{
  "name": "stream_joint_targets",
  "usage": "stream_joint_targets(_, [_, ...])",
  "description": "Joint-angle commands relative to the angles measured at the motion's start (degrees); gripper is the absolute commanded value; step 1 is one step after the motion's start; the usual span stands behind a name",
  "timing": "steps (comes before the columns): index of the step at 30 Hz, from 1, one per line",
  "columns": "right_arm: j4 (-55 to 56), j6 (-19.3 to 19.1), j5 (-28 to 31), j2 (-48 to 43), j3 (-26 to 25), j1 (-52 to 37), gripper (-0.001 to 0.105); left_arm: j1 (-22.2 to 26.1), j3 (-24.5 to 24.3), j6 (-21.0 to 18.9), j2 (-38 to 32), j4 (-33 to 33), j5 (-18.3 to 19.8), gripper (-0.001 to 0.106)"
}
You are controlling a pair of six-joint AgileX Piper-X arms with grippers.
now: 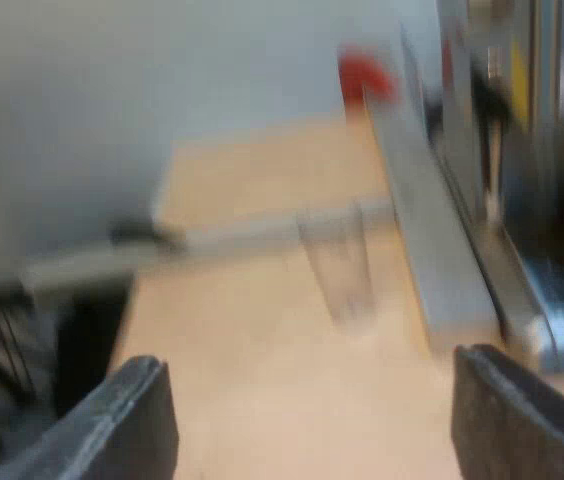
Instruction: Put the handle in the coffee machine
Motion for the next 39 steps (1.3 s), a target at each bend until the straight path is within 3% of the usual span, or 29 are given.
stream_joint_targets(1, [1.6,-2.3,-0.6,-2.4,-1.1,-0.2,0.070,0.3,-0.6,-0.6,-7.6,4.5,-0.3,0.061])
stream_joint_targets(7, [1.2,-3.1,-1.8,-2.7,-0.5,-0.2,0.070,0.2,-0.1,-1.0,-8.1,3.0,0.3,0.061])
stream_joint_targets(10, [-0.2,-3.1,-3.2,-2.5,0.3,-0.2,0.070,0.2,1.1,-1.1,-8.1,-1.1,0.3,0.061])
stream_joint_targets(15, [-3.2,-3.1,-7.0,-2.5,3.7,-0.2,0.070,0.2,4.8,-4.6,-8.0,-8.6,0.3,0.061])
stream_joint_targets(20, [-3.5,-3.1,-8.1,-2.5,7.6,-0.2,0.070,-0.8,9.9,-5.6,-7.7,-12.2,0.3,0.061])
stream_joint_targets(30, [0.9,-3.0,-8.2,-2.4,14.3,-0.2,0.070,-3.6,19.5,-5.6,-7.7,-12.9,0.3,0.061])
stream_joint_targets(39, [3.9,-1.7,-8.1,-2.4,17.6,-0.2,0.070,-4.1,20.4,-5.6,-7.5,-14.1,0.3,0.061])
